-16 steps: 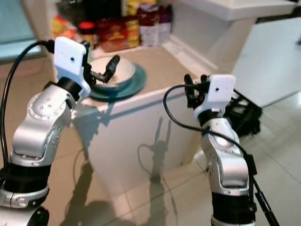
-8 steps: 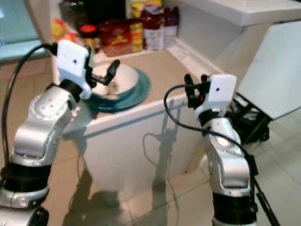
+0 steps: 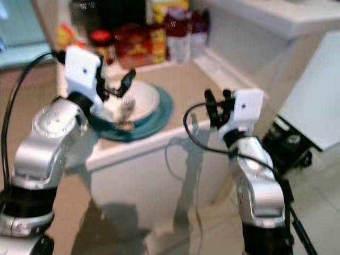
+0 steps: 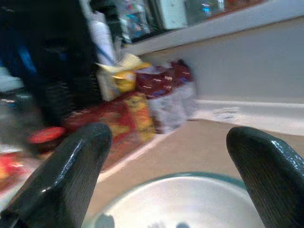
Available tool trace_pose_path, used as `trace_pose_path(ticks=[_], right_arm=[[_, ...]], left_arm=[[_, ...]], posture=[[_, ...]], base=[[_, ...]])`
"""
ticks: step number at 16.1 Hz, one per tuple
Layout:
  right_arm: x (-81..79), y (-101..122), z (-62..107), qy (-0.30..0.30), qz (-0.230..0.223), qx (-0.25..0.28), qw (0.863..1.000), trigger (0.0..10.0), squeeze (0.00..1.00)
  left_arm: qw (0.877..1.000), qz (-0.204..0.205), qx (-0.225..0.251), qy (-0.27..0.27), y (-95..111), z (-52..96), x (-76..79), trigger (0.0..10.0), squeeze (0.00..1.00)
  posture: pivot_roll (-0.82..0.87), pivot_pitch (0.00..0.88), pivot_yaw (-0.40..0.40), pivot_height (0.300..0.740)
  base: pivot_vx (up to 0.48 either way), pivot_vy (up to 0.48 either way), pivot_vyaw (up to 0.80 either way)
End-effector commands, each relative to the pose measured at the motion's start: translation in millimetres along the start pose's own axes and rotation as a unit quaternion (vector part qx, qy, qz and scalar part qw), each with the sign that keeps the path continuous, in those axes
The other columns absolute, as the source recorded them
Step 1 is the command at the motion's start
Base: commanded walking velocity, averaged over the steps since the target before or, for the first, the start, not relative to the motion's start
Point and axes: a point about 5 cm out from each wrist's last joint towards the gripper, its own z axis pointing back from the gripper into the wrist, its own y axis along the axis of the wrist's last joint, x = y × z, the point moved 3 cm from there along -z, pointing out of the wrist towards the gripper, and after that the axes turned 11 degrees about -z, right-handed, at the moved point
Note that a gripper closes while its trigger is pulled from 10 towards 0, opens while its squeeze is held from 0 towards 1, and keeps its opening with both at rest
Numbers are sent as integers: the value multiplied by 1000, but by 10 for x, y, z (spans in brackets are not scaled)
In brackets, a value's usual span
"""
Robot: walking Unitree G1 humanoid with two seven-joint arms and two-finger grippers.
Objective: Setting the table
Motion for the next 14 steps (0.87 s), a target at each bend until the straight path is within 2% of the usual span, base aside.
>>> trace_pose_path(ticks=[1, 2, 3, 4, 5, 7, 9, 11, 13, 14], right_arm=[[13, 49, 10, -1, -5, 6, 1000, 10000, 0], [12, 50, 13, 0, -7, 6, 1000, 10000, 0], [19, 75, 34, 9, -21, 8, 1000, 10000, 0], [16, 94, 51, 22, -30, 8, 999, 10000, 0], [-3, 88, 72, 46, -38, -8, 998, 10000, 0], [-59, 8, 153, 105, -45, -78, 990, 10000, 0], [-84, -4, 189, 129, -40, -97, 986, 10000, 0], [-156, -10, 280, 194, -22, -141, 971, 10000, 0], [-158, -4, 307, 210, -14, -158, 965, 10000, 0], [-162, -4, 309, 214, -7, -166, 963, 10000, 0]], left_arm=[[1000, -8, 4, -11, 48, -8, 15, 10000, 0], [1000, -11, -4, -13, 29, -11, 14, 10000, 0], [999, 0, -34, -26, -23, -16, 11, 10000, 0], [998, 22, -45, -39, -21, -21, 5, 10000, 0], [994, 41, -82, -61, -53, -30, -12, 10000, 0], [974, 62, -174, -129, -65, -23, -39, 10000, 0], [960, 72, -205, -176, -30, -27, -12, 10000, 0], [930, 113, -248, -246, 153, -77, -41, 10000, 0], [918, 138, -270, -255, 248, -117, -82, 10000, 0], [917, 136, -282, -246, 278, -171, -120, 10000, 0]], posture=[[56, 0, 2, 740], [56, 0, 2, 740], [58, 0, 0, 740], [58, 0, 0, 740], [58, 0, 0, 740], [62, 0, -11, 740], [67, 0, -21, 740], [80, 0, -41, 740], [81, 0, -43, 740], [82, 0, -41, 740]], base=[[319, 0, 0], [270, 0, 0], [0, 0, 0], [0, 0, 0], [0, 0, 0], [0, 0, 0], [0, 0, 0], [0, 0, 0], [0, 0, 0], [0, 0, 0]])
